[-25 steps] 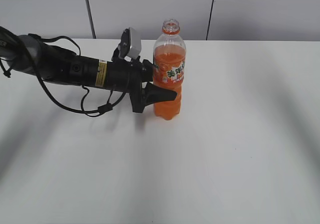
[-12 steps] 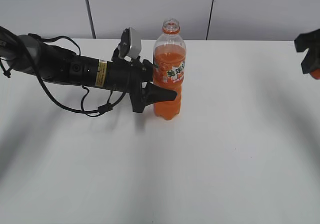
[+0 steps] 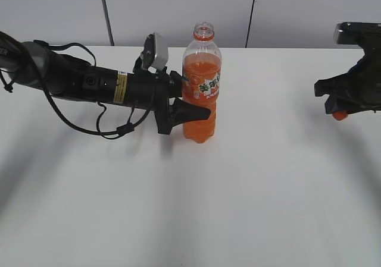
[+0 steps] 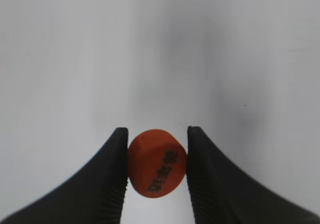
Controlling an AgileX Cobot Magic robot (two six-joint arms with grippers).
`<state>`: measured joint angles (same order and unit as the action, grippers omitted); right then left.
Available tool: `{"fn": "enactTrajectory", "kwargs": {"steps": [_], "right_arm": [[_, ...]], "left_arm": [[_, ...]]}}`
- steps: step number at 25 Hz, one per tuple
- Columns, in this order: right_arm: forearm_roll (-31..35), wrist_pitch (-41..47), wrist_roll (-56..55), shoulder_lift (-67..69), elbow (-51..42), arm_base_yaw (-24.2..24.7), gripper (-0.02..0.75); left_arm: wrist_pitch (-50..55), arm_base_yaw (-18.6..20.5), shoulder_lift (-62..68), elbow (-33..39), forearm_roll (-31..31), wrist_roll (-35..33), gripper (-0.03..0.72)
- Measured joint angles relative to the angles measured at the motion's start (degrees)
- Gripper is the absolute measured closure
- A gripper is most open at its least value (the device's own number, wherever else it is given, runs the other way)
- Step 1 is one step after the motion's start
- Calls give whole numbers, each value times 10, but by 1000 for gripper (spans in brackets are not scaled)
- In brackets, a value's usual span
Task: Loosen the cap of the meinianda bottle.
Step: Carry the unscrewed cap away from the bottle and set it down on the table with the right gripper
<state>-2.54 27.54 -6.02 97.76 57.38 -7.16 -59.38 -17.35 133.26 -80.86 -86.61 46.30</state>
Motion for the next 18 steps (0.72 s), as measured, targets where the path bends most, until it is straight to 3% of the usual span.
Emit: {"fn": "enactTrajectory", "kwargs": {"steps": [18], "right_arm": [[8,-133,-24,136,-1,0,468]], "left_arm": [[0,0,0,0,0,0,283]]}}
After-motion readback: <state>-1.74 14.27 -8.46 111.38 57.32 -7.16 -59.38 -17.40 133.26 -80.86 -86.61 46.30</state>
